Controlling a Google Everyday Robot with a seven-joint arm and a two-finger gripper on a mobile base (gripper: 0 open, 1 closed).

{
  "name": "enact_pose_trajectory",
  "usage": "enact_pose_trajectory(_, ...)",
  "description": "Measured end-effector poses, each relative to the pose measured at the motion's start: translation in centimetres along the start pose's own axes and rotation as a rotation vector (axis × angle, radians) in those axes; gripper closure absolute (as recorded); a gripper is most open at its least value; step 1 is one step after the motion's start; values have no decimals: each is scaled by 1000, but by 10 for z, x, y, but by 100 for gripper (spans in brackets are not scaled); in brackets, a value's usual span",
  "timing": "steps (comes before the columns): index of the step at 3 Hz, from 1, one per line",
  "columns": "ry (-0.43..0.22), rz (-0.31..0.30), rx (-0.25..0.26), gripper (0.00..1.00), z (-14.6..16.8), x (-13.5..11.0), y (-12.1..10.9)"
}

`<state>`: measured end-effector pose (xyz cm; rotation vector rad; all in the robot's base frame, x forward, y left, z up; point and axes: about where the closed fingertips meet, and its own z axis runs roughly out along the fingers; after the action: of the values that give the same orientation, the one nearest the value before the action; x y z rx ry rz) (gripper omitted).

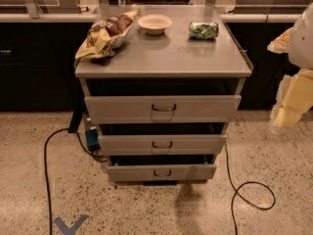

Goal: Open top drawer

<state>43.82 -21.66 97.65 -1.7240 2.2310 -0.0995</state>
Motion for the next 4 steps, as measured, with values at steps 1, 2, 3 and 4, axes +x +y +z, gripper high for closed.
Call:
enact_pose_trajectory(1, 0, 0, 0, 0, 0, 0, 0)
enact_pose_trajectory(2, -14, -18, -31, 0, 19, -4, 6)
enact_pose_trajectory(3, -68, -44, -69, 0, 48, -12, 10)
enact_pose_trajectory(4, -135, -81, -101, 0, 90, -31, 12)
